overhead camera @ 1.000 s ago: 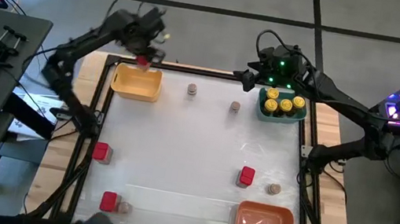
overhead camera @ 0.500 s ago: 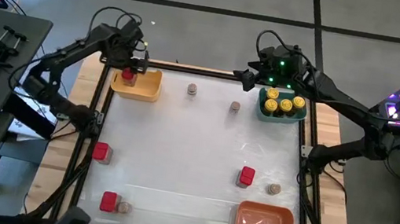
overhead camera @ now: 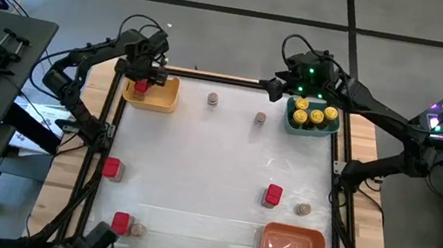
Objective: Sort spices by type
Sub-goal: Put the top red seasoning can into the yellow bin, then put the right red seasoning can into the yellow bin
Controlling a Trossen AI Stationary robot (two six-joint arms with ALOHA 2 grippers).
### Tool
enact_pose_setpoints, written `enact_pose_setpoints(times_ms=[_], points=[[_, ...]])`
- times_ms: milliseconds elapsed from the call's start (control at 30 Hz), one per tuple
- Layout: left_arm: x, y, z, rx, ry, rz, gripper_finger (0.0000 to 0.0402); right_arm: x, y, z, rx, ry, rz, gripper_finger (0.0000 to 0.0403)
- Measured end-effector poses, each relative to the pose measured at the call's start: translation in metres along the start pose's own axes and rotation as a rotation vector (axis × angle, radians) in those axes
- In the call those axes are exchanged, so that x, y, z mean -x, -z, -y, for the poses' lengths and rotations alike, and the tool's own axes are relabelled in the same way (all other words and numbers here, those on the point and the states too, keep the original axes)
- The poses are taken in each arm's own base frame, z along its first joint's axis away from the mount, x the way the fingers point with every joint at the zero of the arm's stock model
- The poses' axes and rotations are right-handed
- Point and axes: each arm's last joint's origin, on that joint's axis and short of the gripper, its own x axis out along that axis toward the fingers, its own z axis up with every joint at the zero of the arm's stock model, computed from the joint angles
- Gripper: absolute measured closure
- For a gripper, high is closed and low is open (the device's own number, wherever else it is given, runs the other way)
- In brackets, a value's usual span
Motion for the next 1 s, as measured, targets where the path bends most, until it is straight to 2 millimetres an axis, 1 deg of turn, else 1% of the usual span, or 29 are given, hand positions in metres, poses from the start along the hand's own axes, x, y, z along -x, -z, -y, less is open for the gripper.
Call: enact_pose_setpoints(times_ms=[100, 400, 800, 900, 1000], points=[[-0.004, -0.002, 0.002, 0.011, -0.009, -0.014, 0.0212, 0.0, 0.0, 0.0, 0.001, 0.0, 0.0, 0.0024], [-0.005, -0.003, 0.003, 0.005, -0.006, -0.006, 0.0163, 0.0, 0.0, 0.0, 0.0, 0.0, 0.0, 0.0024], [-0.005, -0.002, 0.002, -0.023, -0.007, -0.015, 0.0155, 0.0, 0.0, 0.0, -0.001, 0.0, -0.001, 0.0024], [-0.001, -0.001, 0.001, -0.011, 0.005, -0.001, 0.0155, 0.0, 0.0, 0.0, -0.001, 0.0, -0.001, 0.0024], [0.008, 0.003, -0.002, -0.004, 0.038, 0.019, 0.0155, 0.0, 0.0, 0.0, 0.0, 0.0, -0.001, 0.0024]])
